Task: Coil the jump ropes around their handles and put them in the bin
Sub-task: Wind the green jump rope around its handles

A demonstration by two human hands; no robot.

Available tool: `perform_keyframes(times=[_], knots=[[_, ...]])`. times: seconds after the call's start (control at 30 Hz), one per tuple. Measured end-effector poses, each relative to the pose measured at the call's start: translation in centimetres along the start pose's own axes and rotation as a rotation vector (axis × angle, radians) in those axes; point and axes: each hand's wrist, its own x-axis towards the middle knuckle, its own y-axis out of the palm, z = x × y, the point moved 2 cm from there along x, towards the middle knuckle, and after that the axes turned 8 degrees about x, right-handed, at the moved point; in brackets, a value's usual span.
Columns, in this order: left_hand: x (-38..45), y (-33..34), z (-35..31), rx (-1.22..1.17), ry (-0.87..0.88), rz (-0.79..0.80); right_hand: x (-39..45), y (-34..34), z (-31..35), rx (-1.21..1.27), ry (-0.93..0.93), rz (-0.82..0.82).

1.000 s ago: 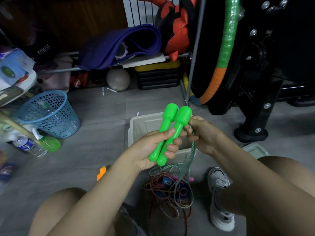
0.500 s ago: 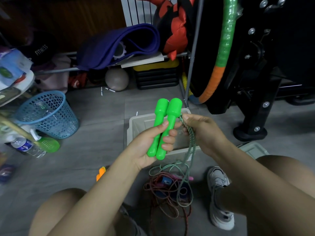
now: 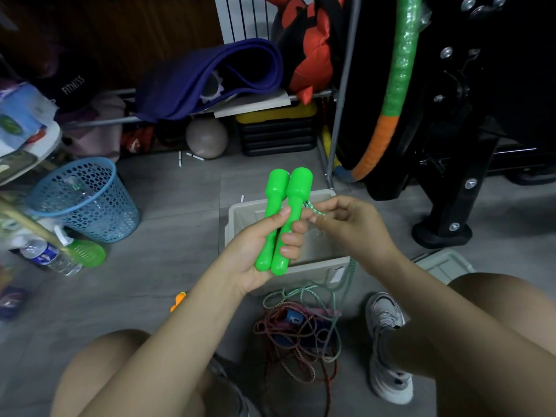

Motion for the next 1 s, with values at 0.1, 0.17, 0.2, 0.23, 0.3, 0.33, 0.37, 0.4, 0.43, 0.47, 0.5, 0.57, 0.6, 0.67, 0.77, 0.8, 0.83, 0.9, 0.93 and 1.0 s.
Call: perform_keyframes(times=[0.1,0.17,0.2,0.23,0.3,0.33,0.37,0.4,0.43,0.47,0.5,0.57,0.6,0.67,0.77,0.8,0.83,0.9,0.93,1.0], knots=[[0.0,-0.1,0.0,0.01,-0.003,-0.013,0.2,-0.4,0.1,-0.222,-0.095,0.003],[0.1,-0.2,0.1,0.041,0.012,-0.032,0.2,-0.3,0.3,-0.329,-0.155,0.01],[0.1,-0.3,0.1,0.063,0.027,-0.043,0.1,-0.2,0.5,-0.358,-0.162,0.018],[0.2,-0.4,0.2,0.085,0.044,-0.056,0.0,-0.1,0.6,-0.384,-0.161,0.022],[0.3,-0.4,0.3,0.123,0.078,-0.086,-0.2,0.1,0.7,-0.412,-0.129,0.033],[0.4,-0.4,0.5,0.139,0.094,-0.107,-0.3,0.2,0.6,-0.395,-0.079,0.049],[0.5,-0.5,0.5,0.158,0.11,-0.135,-0.4,0.3,0.6,-0.358,-0.016,0.073],[0.5,-0.6,0.6,0.185,0.128,-0.168,-0.6,0.4,0.5,-0.318,0.042,0.1],[0.7,-0.7,0.6,0.218,0.147,-0.206,-0.7,0.6,0.5,-0.289,0.086,0.124],[0.8,-0.8,0.6,0.248,0.165,-0.243,-0.9,0.7,0.4,-0.273,0.117,0.143],[0.9,-0.9,0.6,0.268,0.183,-0.276,-1.1,0.9,0.4,-0.26,0.139,0.157],[1.1,-0.8,0.6,0.293,0.22,-0.325,-1.4,1.2,0.1,-0.199,0.183,0.166],[1.2,-0.8,0.5,0.313,0.238,-0.345,-1.5,1.4,0.0,-0.146,0.21,0.156],[1.3,-0.7,0.4,0.356,0.265,-0.385,-1.7,1.8,0.0,-0.026,0.259,0.123],[1.5,-0.9,0.3,0.379,0.263,-0.416,-1.8,2.0,0.0,0.049,0.303,0.107],[1.4,-1.1,0.3,0.418,0.258,-0.417,-1.8,1.8,0.2,-0.033,0.278,0.101],[1.4,-1.2,0.3,0.488,0.256,-0.417,-1.6,1.7,0.3,-0.156,0.228,0.097],[1.5,-1.4,0.5,0.676,0.27,-0.396,-1.4,1.4,0.7,-0.344,0.137,0.11],[1.5,-1.5,0.5,0.774,0.276,-0.386,-1.3,1.2,1.0,-0.378,0.12,0.123],[1.6,-1.8,0.3,0.958,0.271,-0.373,-1.0,0.9,1.5,-0.382,0.115,0.139]])
